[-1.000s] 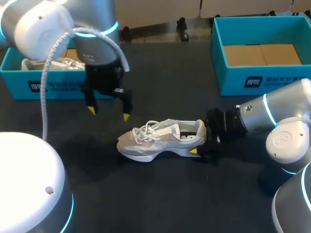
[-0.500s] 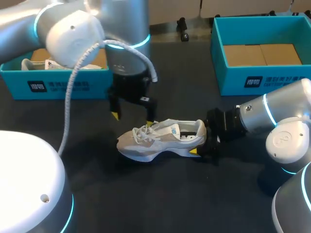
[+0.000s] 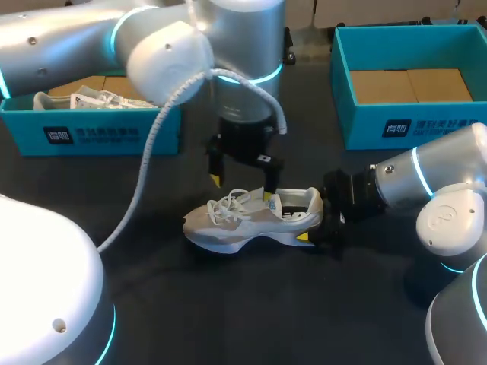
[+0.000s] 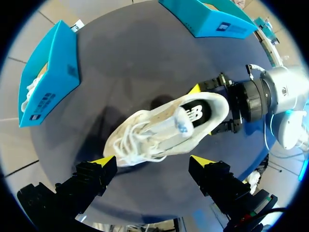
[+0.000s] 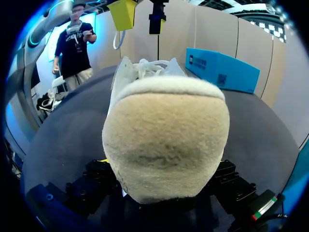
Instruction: Take the shoe out of the shoebox, open the shoe tongue, remove and reinsert the insole, then place the shoe into the shoebox
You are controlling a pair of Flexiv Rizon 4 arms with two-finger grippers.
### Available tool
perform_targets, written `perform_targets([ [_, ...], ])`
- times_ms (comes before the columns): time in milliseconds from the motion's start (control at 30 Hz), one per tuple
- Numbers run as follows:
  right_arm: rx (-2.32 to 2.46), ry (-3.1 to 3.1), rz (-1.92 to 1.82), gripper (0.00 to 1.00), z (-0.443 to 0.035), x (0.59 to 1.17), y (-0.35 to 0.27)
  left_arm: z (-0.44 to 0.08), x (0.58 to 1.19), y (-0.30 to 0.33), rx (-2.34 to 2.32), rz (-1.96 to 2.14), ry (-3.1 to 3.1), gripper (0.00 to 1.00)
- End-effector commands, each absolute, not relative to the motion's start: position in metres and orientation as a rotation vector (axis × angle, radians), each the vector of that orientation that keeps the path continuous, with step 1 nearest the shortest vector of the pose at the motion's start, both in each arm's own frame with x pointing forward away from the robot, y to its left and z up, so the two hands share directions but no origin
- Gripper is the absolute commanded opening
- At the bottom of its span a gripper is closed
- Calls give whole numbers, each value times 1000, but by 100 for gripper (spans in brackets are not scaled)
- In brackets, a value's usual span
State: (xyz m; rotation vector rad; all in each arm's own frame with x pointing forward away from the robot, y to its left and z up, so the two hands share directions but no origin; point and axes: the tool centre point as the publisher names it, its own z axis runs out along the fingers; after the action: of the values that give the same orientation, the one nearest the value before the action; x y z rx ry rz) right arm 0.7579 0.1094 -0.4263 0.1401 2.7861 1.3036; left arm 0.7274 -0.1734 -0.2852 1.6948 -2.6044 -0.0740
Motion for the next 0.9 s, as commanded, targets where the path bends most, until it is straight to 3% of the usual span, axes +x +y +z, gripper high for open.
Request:
perform_targets([
  [33, 142, 2786, 1300, 0, -429, 757, 112, -296, 737, -195, 1680, -123, -2616, 100],
  [900, 142, 2786, 1300, 0, -429, 757, 112, -344, 777, -234, 1612, -164, -2691, 100],
])
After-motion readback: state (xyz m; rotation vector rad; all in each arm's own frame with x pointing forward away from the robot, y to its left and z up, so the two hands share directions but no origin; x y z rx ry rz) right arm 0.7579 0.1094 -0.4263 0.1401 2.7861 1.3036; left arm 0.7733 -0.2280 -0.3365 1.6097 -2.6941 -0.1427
